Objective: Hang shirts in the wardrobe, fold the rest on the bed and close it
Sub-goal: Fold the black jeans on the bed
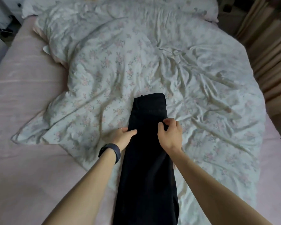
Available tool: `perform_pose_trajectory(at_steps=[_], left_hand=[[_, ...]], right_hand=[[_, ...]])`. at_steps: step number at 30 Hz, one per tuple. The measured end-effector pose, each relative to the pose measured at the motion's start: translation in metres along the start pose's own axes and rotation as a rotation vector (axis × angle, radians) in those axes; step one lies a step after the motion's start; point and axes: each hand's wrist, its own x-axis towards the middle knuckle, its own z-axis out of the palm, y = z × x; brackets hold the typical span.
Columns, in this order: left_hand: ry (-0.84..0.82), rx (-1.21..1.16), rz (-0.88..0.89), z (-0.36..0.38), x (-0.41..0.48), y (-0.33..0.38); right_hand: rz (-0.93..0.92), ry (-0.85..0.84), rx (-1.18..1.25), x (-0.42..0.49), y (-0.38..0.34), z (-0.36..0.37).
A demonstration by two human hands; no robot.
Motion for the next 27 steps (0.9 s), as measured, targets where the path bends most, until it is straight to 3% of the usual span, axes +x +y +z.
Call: perform_pose_trajectory(at_steps=[3, 5, 10, 13, 15, 17, 19, 23, 27], left_hand=[[0.024, -0.075, 0.005, 0.007, 0.024, 0.026], [0.056, -0.077, 0.047, 0.009, 0.035, 0.036], [0.085, -0.099, 0.082, 0.008, 0.053, 0.043], [0.069, -0.176, 0.131, 0.007, 0.056, 0.052], [0.097, -0.062, 0.194, 0.011, 0.053, 0.054], [0.131, 0.083, 0.229, 0.020, 0.049, 0.061], [0.127, 0.162, 0.237, 0.027, 0.047, 0.071], [0.027, 0.159, 0.200, 0.037, 0.051, 0.108], [-0.134, -0.004, 0.236, 0.047, 0.046, 0.117]], right_hand=[[0.098, -0.028, 0.201, 0.038, -0.002, -0.001], [0.068, -0.090, 0.210, 0.068, -0.003, -0.006], [-0.044, -0.527, -0.058, 0.140, -0.022, -0.021], [-0.181, -0.603, -0.393, 0.156, -0.028, -0.033], [-0.221, -0.578, -0.515, 0.157, -0.023, -0.045], [-0.174, -0.550, -0.423, 0.157, -0.012, -0.062], [-0.041, -0.545, -0.132, 0.157, -0.003, -0.074], [0.232, -0.715, 0.270, 0.152, -0.002, -0.087], [0.118, -0.721, 0.308, 0.157, -0.002, -0.083]])
